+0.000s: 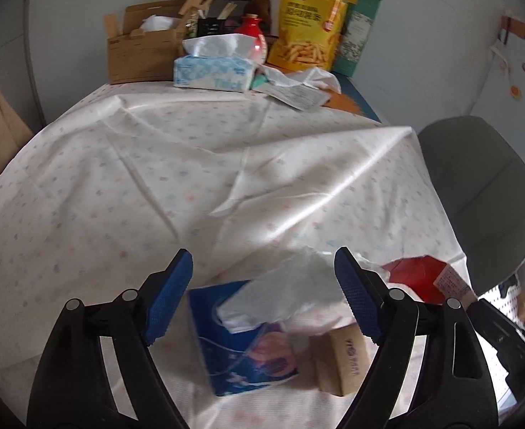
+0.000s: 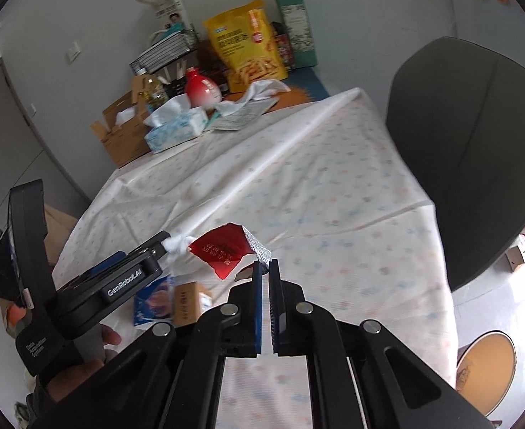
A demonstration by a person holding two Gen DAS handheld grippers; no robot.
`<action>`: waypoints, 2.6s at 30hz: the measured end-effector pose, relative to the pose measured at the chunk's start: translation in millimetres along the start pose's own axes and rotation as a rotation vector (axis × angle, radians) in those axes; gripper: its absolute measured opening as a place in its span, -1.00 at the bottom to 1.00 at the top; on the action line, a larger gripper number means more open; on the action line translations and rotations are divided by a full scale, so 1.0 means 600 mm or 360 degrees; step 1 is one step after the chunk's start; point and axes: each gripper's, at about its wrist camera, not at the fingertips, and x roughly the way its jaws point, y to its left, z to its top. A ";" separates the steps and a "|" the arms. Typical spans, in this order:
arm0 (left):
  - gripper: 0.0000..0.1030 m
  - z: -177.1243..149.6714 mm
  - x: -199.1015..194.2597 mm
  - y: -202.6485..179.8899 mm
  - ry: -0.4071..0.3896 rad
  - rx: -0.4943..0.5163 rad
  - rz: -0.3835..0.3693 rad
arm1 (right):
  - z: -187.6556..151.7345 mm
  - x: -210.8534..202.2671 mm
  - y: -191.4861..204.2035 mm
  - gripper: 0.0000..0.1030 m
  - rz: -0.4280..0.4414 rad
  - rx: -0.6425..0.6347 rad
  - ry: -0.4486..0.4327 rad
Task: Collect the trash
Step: 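Close the left tool on crumpled white plastic while the right tool grasps the red wrapper, then carry both items over the bucket and open both tools to drop them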
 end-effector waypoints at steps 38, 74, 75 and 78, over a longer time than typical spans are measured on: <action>-0.75 -0.049 -0.160 -0.192 -0.0198 0.0266 -0.0126 | -0.048 -0.220 -0.124 -0.91 -0.0174 0.0159 -0.0295; -0.75 -0.202 -0.153 -0.589 -0.0024 0.0763 -0.0530 | -0.162 -0.390 -0.491 -0.90 -0.0593 0.0698 -0.0440; -0.75 -0.208 -0.152 -0.600 -0.0015 0.0777 -0.0538 | -0.165 -0.391 -0.501 -0.90 -0.0599 0.0714 -0.0437; -0.75 -0.221 -0.146 -0.630 0.0004 0.0820 -0.0555 | -0.175 -0.395 -0.529 -0.90 -0.0623 0.0754 -0.0434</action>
